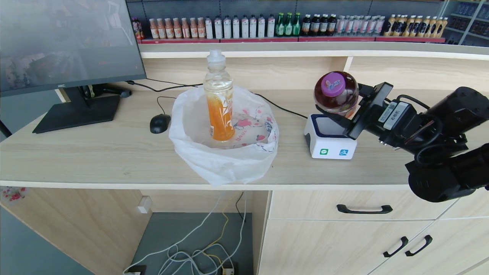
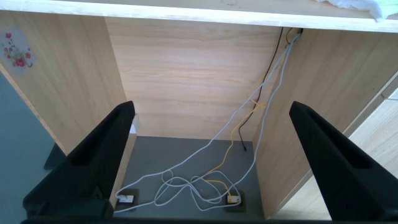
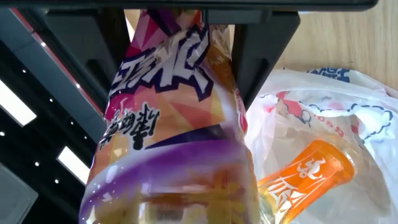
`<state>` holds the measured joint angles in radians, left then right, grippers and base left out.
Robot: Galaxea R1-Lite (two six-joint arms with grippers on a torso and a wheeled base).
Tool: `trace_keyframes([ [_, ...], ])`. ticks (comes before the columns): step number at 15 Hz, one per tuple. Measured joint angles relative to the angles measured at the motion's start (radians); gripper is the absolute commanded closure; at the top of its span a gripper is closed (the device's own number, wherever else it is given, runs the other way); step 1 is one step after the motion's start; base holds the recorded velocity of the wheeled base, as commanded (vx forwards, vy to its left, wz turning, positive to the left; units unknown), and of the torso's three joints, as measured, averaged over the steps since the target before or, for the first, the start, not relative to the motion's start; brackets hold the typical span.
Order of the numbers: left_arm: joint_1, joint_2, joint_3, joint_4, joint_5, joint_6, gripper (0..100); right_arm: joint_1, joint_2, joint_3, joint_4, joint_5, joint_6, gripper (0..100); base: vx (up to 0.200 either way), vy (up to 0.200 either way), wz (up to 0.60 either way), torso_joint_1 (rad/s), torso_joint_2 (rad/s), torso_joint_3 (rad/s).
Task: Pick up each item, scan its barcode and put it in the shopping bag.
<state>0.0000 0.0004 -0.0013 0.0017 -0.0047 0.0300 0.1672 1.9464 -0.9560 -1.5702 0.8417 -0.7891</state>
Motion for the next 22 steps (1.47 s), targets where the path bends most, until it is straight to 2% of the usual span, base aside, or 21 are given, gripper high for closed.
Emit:
trace_keyframes([
  [8, 0.0, 0.0, 0.0, 0.0, 0.0, 0.0, 0, 0.008, 0.014, 0.027, 0.0, 0.033, -0.034, 100, 0.0, 0.0, 0.0, 0.0, 0.0, 0.0],
  [22, 0.0, 0.0, 0.0, 0.0, 0.0, 0.0, 0, 0.005, 0.047, 0.028, 0.0, 0.022, -0.044, 100, 0.0, 0.0, 0.0, 0.0, 0.0, 0.0],
])
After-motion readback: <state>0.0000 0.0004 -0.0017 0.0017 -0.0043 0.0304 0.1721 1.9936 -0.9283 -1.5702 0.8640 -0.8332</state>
